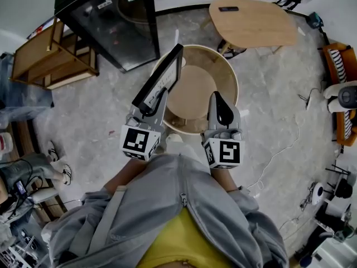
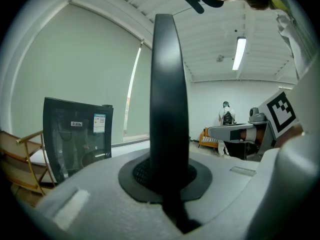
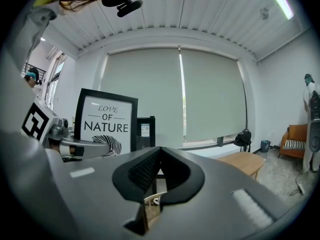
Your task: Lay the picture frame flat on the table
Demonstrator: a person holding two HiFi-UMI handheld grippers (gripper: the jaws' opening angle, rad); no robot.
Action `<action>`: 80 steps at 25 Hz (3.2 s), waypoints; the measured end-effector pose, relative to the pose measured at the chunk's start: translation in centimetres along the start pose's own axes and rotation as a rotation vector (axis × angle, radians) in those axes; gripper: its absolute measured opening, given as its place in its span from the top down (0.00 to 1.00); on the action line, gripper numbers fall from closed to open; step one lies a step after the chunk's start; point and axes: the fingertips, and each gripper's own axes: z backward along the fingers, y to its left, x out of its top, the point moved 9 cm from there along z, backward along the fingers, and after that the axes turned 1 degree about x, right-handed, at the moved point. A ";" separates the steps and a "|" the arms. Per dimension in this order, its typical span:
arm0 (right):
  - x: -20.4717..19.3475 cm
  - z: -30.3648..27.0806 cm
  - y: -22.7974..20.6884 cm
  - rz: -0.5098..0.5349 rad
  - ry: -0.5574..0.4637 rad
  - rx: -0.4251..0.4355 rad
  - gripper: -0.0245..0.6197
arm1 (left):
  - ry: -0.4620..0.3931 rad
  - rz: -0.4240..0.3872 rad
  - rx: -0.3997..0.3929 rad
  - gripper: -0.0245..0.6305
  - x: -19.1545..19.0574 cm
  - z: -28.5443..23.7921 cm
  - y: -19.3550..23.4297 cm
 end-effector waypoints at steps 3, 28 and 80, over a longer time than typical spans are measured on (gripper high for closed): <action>-0.3 -2.4 -2.2 -0.001 0.009 0.021 0.96 | 0.011 0.011 0.007 0.95 -0.2 -3.1 0.3; -4.7 -9.9 -3.6 -0.026 0.101 0.115 0.96 | 0.162 0.014 -0.064 0.95 -4.3 -9.7 2.6; -34.1 -13.8 -4.9 -0.366 0.398 0.685 0.71 | 0.383 0.339 -0.764 0.95 -31.7 -14.6 5.2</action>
